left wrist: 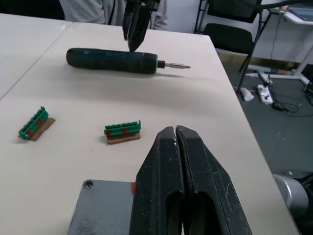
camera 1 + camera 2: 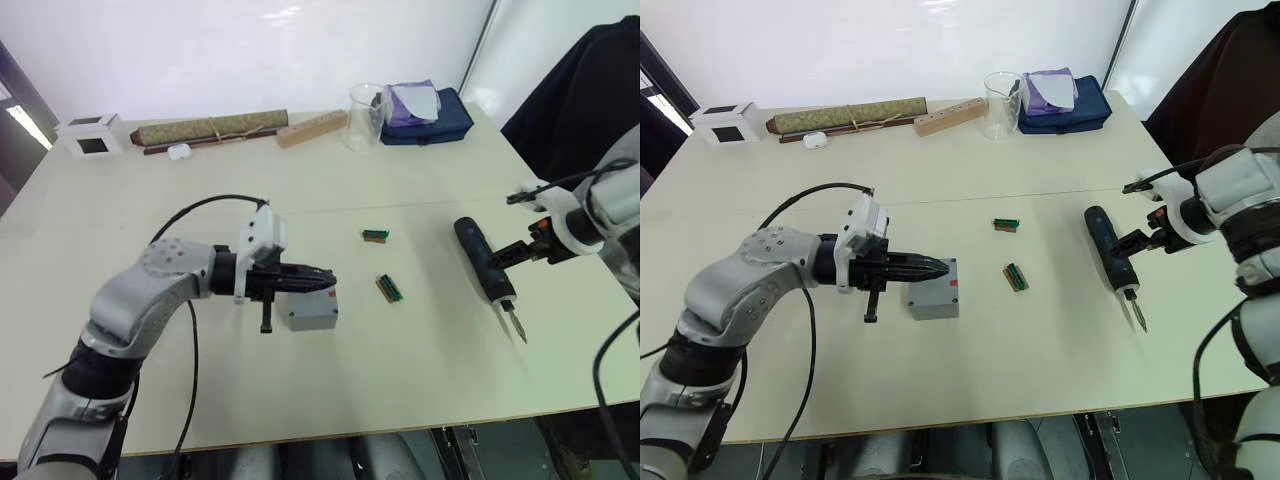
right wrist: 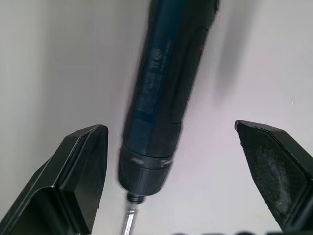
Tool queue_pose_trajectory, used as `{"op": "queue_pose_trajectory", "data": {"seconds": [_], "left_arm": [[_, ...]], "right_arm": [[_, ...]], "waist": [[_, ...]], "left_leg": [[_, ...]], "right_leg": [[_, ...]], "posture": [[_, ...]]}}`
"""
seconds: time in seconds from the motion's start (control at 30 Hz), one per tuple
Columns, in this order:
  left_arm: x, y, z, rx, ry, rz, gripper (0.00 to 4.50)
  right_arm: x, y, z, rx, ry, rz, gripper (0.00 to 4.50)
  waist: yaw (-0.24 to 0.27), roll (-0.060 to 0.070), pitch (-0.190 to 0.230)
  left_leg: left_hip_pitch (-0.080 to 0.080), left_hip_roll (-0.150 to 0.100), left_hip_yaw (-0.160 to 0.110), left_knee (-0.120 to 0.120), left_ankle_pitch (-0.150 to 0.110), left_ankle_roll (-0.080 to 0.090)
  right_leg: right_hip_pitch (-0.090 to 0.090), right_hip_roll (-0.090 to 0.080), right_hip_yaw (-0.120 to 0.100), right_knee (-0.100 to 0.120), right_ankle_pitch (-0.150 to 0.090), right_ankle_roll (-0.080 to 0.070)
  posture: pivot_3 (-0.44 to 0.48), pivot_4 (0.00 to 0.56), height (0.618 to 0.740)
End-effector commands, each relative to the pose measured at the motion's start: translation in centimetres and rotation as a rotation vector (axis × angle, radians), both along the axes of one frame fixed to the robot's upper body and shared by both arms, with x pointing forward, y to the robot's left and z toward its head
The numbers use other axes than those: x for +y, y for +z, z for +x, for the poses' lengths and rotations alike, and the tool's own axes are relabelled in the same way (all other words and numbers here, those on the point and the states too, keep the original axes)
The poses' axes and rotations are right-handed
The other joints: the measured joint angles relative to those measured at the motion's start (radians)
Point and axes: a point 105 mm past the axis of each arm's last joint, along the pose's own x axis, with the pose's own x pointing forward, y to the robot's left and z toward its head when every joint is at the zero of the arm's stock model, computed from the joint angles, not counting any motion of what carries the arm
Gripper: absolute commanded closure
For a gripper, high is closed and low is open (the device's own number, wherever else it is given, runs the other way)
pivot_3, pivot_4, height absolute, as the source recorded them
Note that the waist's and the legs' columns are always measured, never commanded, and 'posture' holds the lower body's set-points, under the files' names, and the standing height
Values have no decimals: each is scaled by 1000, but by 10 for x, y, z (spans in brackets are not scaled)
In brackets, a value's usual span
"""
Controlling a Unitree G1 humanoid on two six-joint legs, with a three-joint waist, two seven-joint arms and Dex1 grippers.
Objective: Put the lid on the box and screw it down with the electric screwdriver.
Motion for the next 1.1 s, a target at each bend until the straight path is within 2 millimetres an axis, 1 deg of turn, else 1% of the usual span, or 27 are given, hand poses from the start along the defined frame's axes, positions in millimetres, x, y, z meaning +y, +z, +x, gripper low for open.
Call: {"op": "queue_pose_trajectory", "data": {"seconds": [0.03,0.13,0.2,0.3,0.37,0.4,0.47,0.5,0.57,0.6,0.67,0.77,0.8,0.87,0.93,0.97,1.03,1.1], "left_arm": [[4,10,-7,-38,22,-12,4500],[5,9,-9,-23,36,-13,4500],[6,7,-11,-14,45,-16,4500],[5,4,-13,1,51,-15,4500],[6,4,-13,1,60,-10,4500],[7,5,-13,0,65,-9,4500],[8,5,-11,-2,73,-9,4500],[8,5,-11,-3,75,-8,4500],[8,6,-10,-4,77,-10,4500],[8,7,-9,-8,80,-13,4500],[9,9,-6,-15,82,-17,4500],[9,9,-1,-19,84,-16,4500],[10,8,3,-20,94,-13,4500],[16,5,10,-18,122,-6,4500],[23,3,14,-13,150,-1,4500],[27,1,17,-8,172,1,4500],[34,-1,21,7,206,-2,4500],[41,-5,23,21,231,5,4500]], "right_arm": [[-1,-4,1,46,17,-3,66],[3,-11,-1,97,65,9,66],[4,-17,-1,123,59,24,66],[1,-25,-4,159,56,14,66],[3,-31,-7,195,72,14,498],[5,-32,-8,208,89,15,639],[9,-36,-8,227,96,21,1279],[10,-37,-8,231,94,22,1717],[13,-39,-8,235,85,31,2278],[15,-41,-6,229,81,37,2413],[20,-44,-4,223,83,47,2433],[22,-47,-4,221,92,52,2433],[21,-43,-2,198,93,57,2433],[21,-23,11,79,73,71,2433],[26,2,25,-48,48,124,2433],[36,28,35,-159,23,233,2433],[53,73,45,-359,74,393,2433],[66,106,47,-535,148,501,2433]], "waist": [[2,0,0],[4,0,0],[4,0,0],[4,0,0],[4,0,0],[4,0,0],[4,0,0],[3,0,0],[3,0,-1],[3,-1,-1],[3,-2,-2],[1,-5,-3],[1,-5,-3],[-2,-5,-3],[-10,-4,-3],[-15,-2,-1],[-23,5,3],[-24,5,3]], "left_leg": [[0,0,0,0,0,0],[0,0,0,0,0,0],[0,-1,0,0,0,0],[0,-1,-1,1,0,0],[0,-1,-1,1,0,0],[0,-1,-1,1,0,0],[0,-1,-1,1,0,0],[1,-1,-1,1,0,0],[1,-1,-2,1,0,0],[1,0,-2,1,0,0],[1,0,-2,1,0,-1],[4,0,-2,1,0,-1],[4,0,-2,1,0,-1],[8,0,-2,0,0,-1],[9,0,-1,0,0,-1],[9,0,-1,0,0,-1],[8,-1,1,0,0,-1],[5,-1,2,0,1,-1]], "right_leg": [[0,0,0,1,0,0],[0,0,0,1,0,0],[0,-1,0,1,0,0],[0,-1,0,1,0,0],[1,-1,-1,1,0,0],[1,-1,-1,1,0,0],[1,0,-1,1,0,0],[1,0,-1,1,0,0],[1,0,-1,1,0,0],[2,0,-1,1,0,0],[2,0,-2,1,0,0],[4,0,-2,1,0,0],[5,0,-2,1,0,0],[9,0,-2,1,0,0],[9,0,-1,1,0,0],[9,0,-1,1,0,0],[7,-1,1,3,0,0],[1,-1,2,5,0,0]], "posture": [[0,150,740],[0,150,740],[0,150,740],[0,150,740],[0,150,740],[0,150,740],[0,150,740],[0,150,740],[0,150,740],[0,150,740],[0,150,740],[0,150,740],[0,150,740],[0,150,740],[0,150,740],[0,150,740],[0,150,740],[0,150,740]]}}
